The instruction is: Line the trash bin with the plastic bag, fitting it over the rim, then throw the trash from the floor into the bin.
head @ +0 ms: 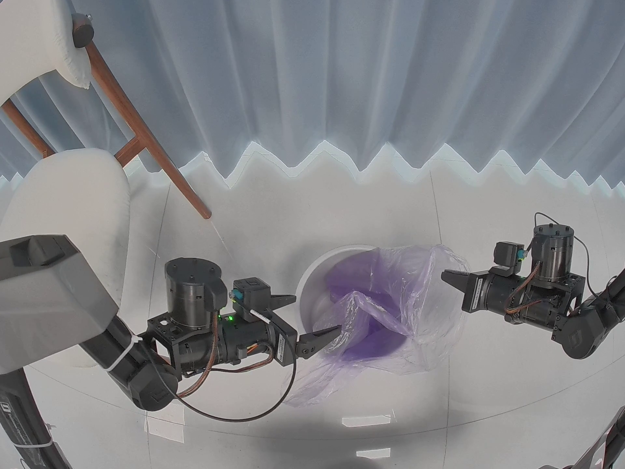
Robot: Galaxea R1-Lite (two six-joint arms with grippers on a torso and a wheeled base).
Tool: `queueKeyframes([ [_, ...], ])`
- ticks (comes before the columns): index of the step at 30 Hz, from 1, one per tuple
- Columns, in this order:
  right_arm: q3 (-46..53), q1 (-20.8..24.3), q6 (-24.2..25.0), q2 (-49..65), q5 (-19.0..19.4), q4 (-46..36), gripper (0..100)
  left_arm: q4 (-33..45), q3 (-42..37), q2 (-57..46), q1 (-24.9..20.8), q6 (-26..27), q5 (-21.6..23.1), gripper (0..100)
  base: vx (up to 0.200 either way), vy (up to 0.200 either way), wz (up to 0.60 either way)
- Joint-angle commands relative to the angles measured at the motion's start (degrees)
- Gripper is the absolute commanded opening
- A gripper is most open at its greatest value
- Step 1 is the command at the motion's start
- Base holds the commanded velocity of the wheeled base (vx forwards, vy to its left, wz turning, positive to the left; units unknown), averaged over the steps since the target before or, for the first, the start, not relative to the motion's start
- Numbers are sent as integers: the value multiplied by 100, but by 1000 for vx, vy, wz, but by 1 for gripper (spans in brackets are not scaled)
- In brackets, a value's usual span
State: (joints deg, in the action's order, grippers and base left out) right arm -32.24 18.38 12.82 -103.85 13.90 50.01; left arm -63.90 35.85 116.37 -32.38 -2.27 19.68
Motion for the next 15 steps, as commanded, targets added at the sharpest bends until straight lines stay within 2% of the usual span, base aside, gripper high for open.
queueKeyframes([
  [1,-19,43,1,5,-19,0,0,-26,326,703,-128,-37,10,100,0,0,0],
  [5,-10,51,18,-21,-27,0,0,-8,713,1037,-287,-178,1,100,0,0,0],
  [6,-10,51,10,-21,-27,-8,0,-17,730,1160,-287,-195,1,0,0,0,0],
  [10,-54,104,18,-39,-36,-8,0,-122,695,1520,-260,-353,63,0,0,0,0],
  [11,-107,104,18,-47,-27,-8,0,-219,695,1511,-269,-784,72,0,0,0,0],
  [12,-107,95,18,-47,-36,-8,0,-219,704,1503,-278,-846,72,0,0,0,0],
  [13,-221,78,80,-39,-10,-61,0,-298,827,1327,-287,-1768,19,0,0,0,0],
  [15,-388,16,264,-83,52,-140,0,-201,1108,931,-207,-2612,-52,0,0,0,0],
])
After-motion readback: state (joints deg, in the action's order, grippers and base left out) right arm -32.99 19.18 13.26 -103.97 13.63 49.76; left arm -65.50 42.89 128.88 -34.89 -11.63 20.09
